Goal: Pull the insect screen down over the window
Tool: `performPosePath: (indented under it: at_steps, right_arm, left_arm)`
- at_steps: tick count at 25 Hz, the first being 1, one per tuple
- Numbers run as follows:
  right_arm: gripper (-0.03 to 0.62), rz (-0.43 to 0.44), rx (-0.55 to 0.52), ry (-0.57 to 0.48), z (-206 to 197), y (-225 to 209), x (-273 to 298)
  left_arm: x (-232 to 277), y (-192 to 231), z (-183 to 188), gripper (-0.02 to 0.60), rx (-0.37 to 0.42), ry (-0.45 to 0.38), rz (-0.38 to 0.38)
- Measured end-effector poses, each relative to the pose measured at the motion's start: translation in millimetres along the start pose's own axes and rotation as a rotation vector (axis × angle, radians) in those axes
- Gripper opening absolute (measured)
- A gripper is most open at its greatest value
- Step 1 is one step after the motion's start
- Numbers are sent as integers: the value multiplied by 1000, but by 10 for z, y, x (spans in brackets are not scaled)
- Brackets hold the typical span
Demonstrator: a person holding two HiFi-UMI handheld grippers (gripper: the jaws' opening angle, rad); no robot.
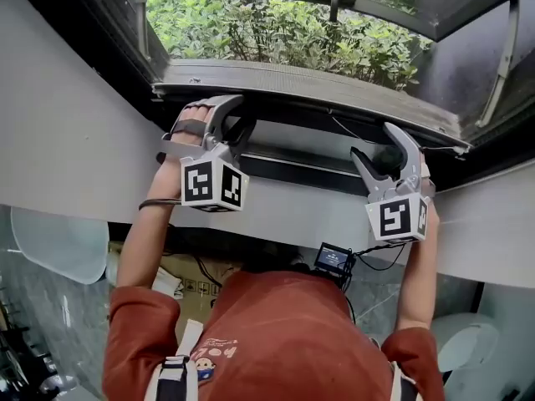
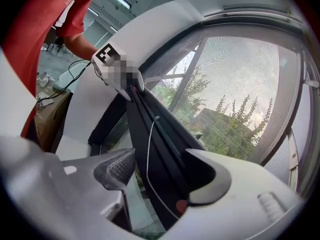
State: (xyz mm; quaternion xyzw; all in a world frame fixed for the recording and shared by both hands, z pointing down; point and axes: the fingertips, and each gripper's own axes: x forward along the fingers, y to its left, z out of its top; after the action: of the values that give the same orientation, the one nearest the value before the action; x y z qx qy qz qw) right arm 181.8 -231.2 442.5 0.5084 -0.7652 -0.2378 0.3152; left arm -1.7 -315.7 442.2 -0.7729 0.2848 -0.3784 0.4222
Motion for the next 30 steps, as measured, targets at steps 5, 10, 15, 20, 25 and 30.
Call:
performPosePath:
  at_steps: [5,10,15,20,25,30]
  right_arm:
    - [321,-11,35,-20,69,-26,-9]
    - [321,-10,46,-29,114,10,-51]
    - [321,-13,73,-33,144,60,-128]
    - [321,-21,153,-72,189,116,-232]
    - [321,-43,252,-113,201,171,-370]
    - [321,-74,353,-133,168,187,-513]
  left_arm:
    - [-50,7,36,170,-43,-31,19]
    - [-121,-45,94,170,-112,-71,32]
    - [-213,-73,165,170,-233,-121,64]
    - [-305,-79,258,170,-389,-189,107]
    - [-400,-110,294,170,-529,-235,151]
    - [-488,-195,254,170,-650,-247,177]
